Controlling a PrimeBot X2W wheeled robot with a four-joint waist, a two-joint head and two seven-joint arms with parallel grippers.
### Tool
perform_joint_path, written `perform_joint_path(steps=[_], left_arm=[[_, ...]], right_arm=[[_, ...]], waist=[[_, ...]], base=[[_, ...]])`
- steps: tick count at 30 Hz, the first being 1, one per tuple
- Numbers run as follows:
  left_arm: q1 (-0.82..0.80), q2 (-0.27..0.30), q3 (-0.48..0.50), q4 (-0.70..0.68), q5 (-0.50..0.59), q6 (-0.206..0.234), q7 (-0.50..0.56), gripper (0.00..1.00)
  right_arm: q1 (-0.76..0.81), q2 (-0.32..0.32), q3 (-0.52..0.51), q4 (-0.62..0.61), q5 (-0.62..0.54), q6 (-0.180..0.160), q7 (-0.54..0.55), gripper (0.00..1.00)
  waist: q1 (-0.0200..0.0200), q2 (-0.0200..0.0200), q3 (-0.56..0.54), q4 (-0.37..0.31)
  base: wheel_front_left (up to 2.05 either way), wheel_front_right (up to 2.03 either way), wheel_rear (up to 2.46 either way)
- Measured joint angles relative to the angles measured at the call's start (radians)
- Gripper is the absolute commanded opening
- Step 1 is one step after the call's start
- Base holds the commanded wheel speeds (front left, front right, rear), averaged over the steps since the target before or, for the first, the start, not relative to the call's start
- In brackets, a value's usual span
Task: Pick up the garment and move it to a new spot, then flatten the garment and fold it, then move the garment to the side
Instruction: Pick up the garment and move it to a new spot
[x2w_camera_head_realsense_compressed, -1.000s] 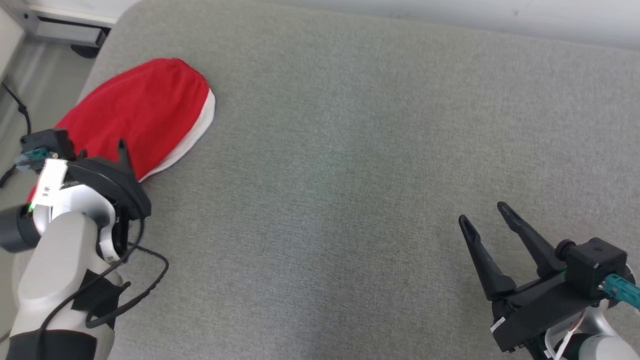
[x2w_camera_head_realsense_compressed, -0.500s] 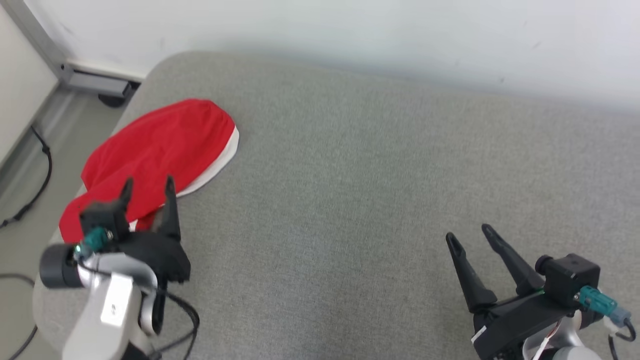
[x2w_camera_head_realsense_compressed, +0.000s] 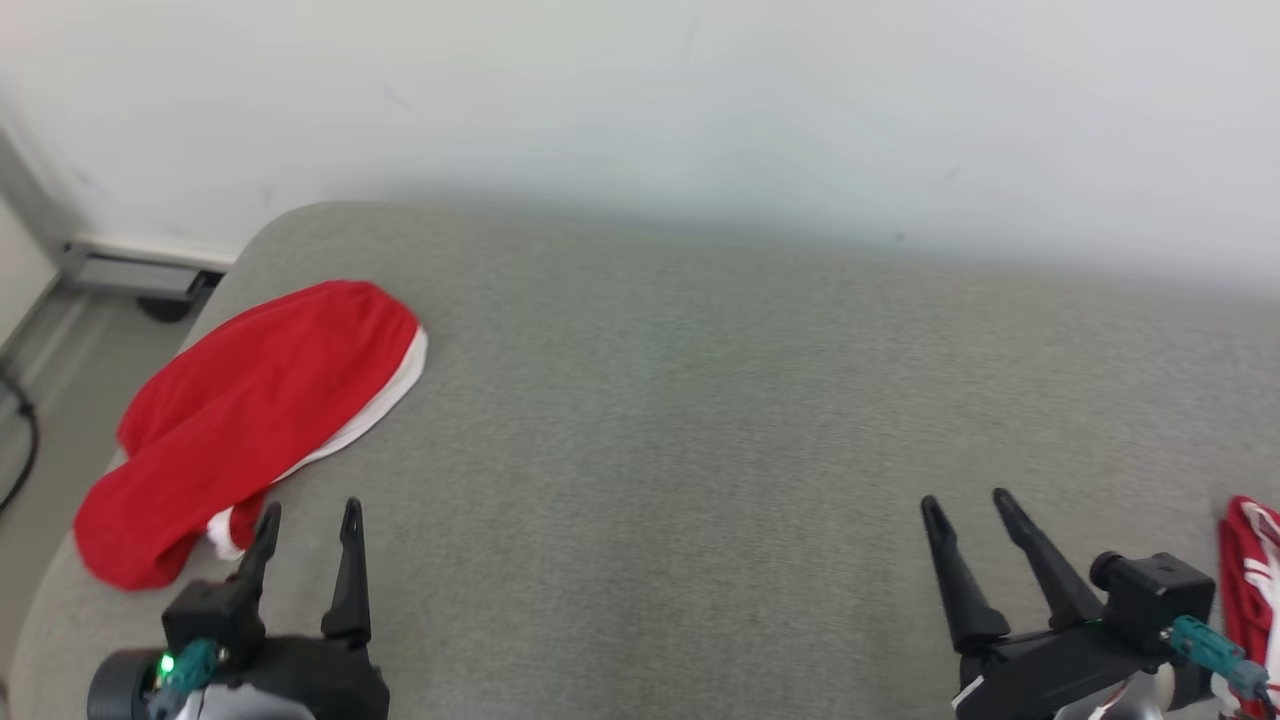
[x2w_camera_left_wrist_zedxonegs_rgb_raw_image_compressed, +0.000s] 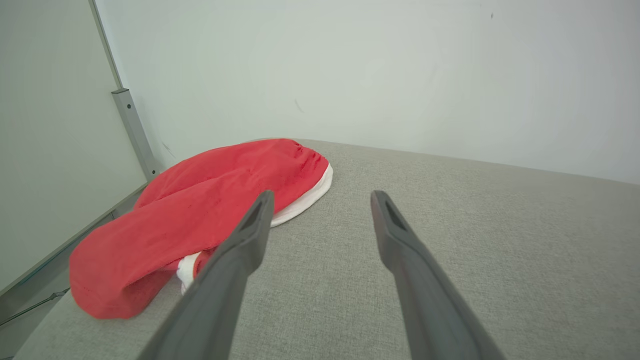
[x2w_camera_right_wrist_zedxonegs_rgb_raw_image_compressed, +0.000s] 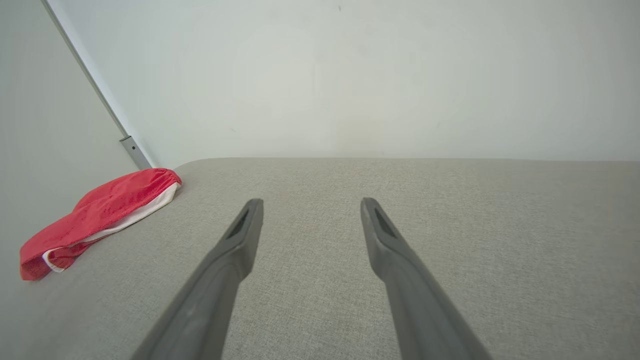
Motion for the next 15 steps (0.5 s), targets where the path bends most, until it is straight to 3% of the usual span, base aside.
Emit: perform_joint_path(steps=[15], left_arm=[[0.217,-0.038,0.02,-0.197,-0.042,0.021,-0.002,1.0]], right_arm=[[0.018,-0.005,-0.037,0.005,0.0,-0.017,-0.045,1.0]], waist=[[0.0001,-0.0001,-0.039,-0.16]], base=[[0.0,0.0,0.0]])
